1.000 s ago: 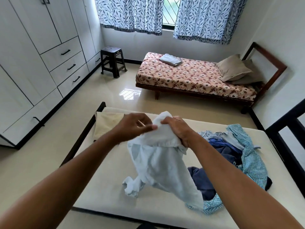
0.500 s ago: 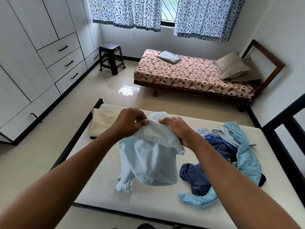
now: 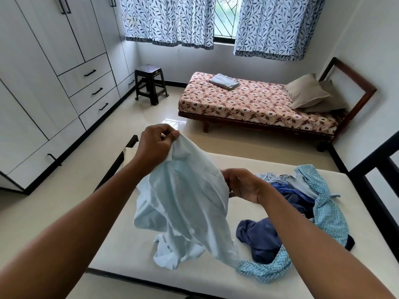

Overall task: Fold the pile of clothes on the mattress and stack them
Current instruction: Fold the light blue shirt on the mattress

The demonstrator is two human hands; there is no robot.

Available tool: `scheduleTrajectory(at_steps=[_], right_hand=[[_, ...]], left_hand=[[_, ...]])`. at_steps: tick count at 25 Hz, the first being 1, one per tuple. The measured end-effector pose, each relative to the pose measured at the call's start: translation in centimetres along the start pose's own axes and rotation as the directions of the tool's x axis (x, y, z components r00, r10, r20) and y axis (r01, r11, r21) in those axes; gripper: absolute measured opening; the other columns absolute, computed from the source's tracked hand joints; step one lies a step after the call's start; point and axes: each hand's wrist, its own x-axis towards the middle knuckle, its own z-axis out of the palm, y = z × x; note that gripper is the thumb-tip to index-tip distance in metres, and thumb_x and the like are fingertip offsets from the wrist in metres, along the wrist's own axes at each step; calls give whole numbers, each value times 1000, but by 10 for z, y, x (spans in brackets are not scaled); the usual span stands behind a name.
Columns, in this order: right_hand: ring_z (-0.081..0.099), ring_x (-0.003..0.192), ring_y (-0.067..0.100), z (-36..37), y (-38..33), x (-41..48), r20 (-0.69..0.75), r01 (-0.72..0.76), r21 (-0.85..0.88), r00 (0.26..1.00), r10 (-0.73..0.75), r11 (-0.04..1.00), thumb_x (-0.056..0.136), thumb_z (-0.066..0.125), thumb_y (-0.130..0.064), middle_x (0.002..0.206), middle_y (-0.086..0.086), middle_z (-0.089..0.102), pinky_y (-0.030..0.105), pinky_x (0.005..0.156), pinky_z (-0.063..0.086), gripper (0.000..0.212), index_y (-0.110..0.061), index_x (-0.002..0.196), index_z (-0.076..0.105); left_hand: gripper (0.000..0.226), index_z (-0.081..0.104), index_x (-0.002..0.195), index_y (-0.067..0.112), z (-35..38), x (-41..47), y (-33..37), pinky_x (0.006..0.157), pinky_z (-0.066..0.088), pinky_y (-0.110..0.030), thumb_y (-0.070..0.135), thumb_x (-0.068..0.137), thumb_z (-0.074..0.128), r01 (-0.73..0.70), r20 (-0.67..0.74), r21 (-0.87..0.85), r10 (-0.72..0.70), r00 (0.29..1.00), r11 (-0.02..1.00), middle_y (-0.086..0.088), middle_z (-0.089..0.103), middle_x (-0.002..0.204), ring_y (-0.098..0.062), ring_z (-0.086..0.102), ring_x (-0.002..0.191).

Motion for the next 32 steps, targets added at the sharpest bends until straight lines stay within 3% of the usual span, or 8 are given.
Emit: scheduleTrajectory(at_steps=[6,9,12,16,24,26,29,32], right_hand=[[67,98,23,-12,-54,7,-171,242,254,964,-202,937,96,65,-30,110,11,73,38,92,53,39,-4,125,72],[66,85,24,-3,-78,5,-215,148,-152,960,-179,977,89,72,-28,94,10,71,37,74,57,20,-9,96,76],[64,83,21,4,-92,7,-181,235,212,963,-199,949,88,69,-32,86,5,71,32,75,51,17,-16,88,75],[69,94,23,15,-87,14,-88,154,-103,983,-164,983,101,58,-26,110,14,74,36,85,53,30,-5,112,77],[60,71,17,10,-117,18,-378,402,-90,832,-405,911,96,69,-23,77,4,68,29,67,49,22,-14,79,79],[64,74,18,7,-122,15,-399,469,58,820,-410,881,95,68,-21,79,4,70,32,70,52,21,-14,78,79],[49,58,15,-2,-116,18,-369,346,-317,812,-451,883,98,67,-29,64,2,54,31,63,41,38,-6,68,65],[51,58,13,-5,-121,21,-481,414,-242,734,-479,877,99,67,-29,62,0,57,28,63,44,39,-13,64,70]], left_hand=[[29,72,68,21,-28,17,-29,65,46,-28,21,97,71,155,80,-19,-153,985,988,14,60,57,-8,54,59],[31,74,67,24,-34,20,-41,71,47,-33,21,98,70,177,105,-57,-171,980,982,12,62,62,-15,55,68],[29,72,73,19,-38,25,-43,70,45,-31,19,101,66,181,72,-180,-171,983,967,4,59,70,-12,51,70],[28,68,82,8,-46,38,-41,69,44,-33,23,104,60,120,57,-181,-112,992,976,-3,58,75,-15,52,71],[48,71,80,14,-59,36,-53,61,48,-31,59,73,86,30,373,35,-41,927,999,0,64,71,-11,58,66],[41,73,81,17,-60,34,-58,66,55,-35,51,68,92,-9,405,66,-18,914,998,-2,70,78,-12,64,70],[20,73,77,28,-57,37,-65,70,55,-38,42,74,87,-153,306,176,94,947,972,11,71,74,-9,64,70],[16,77,83,28,-54,36,-66,72,58,-37,33,75,89,-160,268,172,110,957,972,10,74,77,-16,70,76]])
